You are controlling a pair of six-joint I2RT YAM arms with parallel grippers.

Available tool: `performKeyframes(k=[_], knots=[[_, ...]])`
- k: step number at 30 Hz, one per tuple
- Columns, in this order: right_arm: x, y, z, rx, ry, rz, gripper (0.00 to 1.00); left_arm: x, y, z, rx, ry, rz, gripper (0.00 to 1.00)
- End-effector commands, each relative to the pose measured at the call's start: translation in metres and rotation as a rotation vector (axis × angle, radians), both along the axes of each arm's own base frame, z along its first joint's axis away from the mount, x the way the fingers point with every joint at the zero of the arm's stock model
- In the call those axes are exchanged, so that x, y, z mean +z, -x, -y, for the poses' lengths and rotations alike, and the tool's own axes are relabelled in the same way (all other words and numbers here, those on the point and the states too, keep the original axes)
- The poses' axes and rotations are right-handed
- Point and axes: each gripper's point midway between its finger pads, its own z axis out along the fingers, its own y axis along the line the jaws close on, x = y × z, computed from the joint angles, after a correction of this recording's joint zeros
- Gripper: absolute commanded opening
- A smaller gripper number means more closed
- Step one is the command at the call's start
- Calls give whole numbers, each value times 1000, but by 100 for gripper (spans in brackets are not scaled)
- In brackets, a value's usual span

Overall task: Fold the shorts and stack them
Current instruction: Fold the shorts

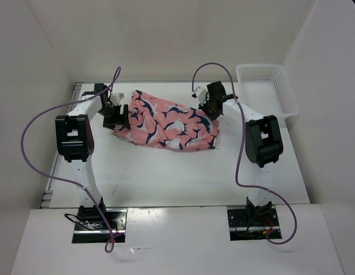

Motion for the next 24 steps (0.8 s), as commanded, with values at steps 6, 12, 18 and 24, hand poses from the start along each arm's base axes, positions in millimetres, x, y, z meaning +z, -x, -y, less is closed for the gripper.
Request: performKeyframes(k=[6, 12, 18, 24], knots=[[-3, -1, 0, 7, -7, 17, 6, -29, 3, -8, 13, -11, -33, 12], [-4, -8, 11, -15, 47, 57, 0, -16, 23, -43, 97, -60, -24, 0], [0, -25, 10, -37, 49, 96, 0, -11, 42, -47, 112, -81, -35, 0], [17, -30, 0, -59, -21, 114, 69, -10, 47, -38, 99, -33, -38, 16]])
